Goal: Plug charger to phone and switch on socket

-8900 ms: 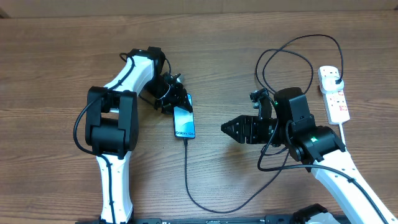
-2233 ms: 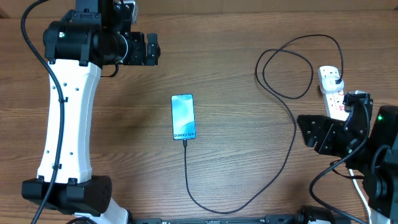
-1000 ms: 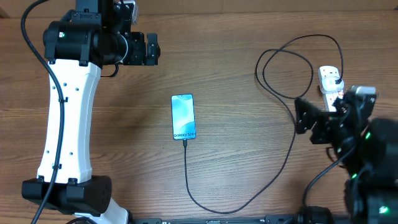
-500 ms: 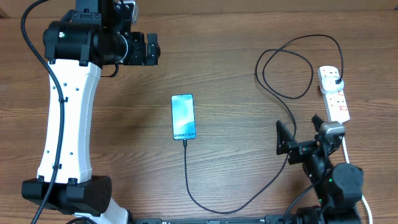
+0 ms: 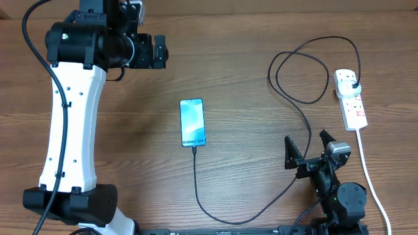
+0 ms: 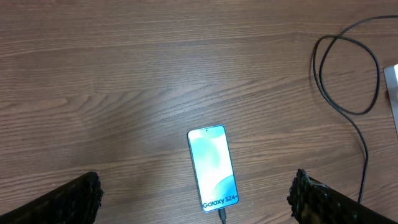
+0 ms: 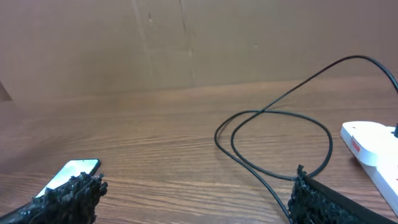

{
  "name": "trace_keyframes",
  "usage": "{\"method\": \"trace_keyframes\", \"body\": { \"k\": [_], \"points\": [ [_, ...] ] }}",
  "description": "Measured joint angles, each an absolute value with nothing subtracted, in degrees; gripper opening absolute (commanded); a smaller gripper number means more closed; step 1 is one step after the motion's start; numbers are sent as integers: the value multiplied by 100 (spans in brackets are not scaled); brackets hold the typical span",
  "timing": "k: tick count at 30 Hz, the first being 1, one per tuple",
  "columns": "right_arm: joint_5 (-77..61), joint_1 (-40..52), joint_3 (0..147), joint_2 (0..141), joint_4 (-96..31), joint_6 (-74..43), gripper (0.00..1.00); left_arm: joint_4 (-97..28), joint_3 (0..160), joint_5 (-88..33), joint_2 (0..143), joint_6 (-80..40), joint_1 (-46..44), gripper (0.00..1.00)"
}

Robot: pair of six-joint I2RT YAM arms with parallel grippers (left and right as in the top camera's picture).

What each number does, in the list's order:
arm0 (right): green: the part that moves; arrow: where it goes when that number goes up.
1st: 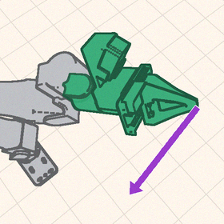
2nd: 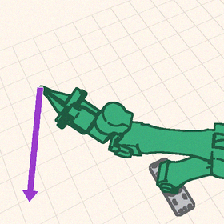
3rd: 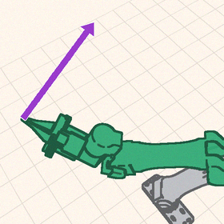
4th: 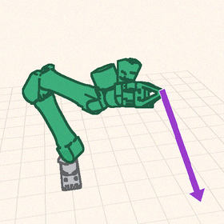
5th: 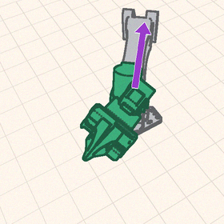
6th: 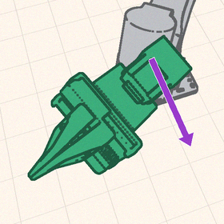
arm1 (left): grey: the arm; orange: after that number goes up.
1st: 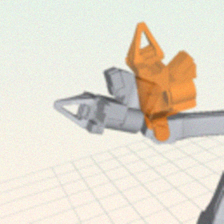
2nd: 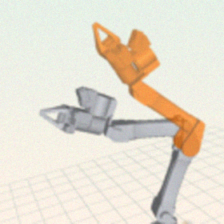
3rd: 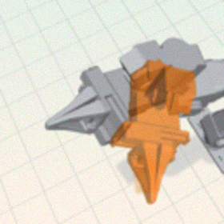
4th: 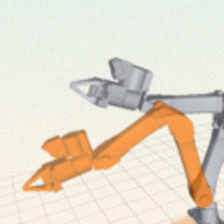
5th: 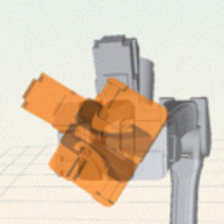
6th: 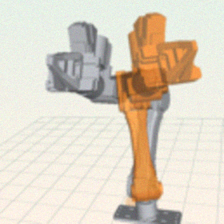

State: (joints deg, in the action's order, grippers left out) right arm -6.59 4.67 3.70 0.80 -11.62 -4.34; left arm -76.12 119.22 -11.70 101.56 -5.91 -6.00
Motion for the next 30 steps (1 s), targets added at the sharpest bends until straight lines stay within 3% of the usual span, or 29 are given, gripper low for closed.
{"method": "trace_keyframes", "body": {
  "k": [6, 30],
  "points": [
    [-659, 467, 145, 73, -449, -436, 100, -7609, 11922, -1170, 10156, -591, -600, 100],
    [-858, 467, 106, 73, -434, -447, 100, -7612, 11922, -1170, 10156, -591, -600, 100]
  ]
}}
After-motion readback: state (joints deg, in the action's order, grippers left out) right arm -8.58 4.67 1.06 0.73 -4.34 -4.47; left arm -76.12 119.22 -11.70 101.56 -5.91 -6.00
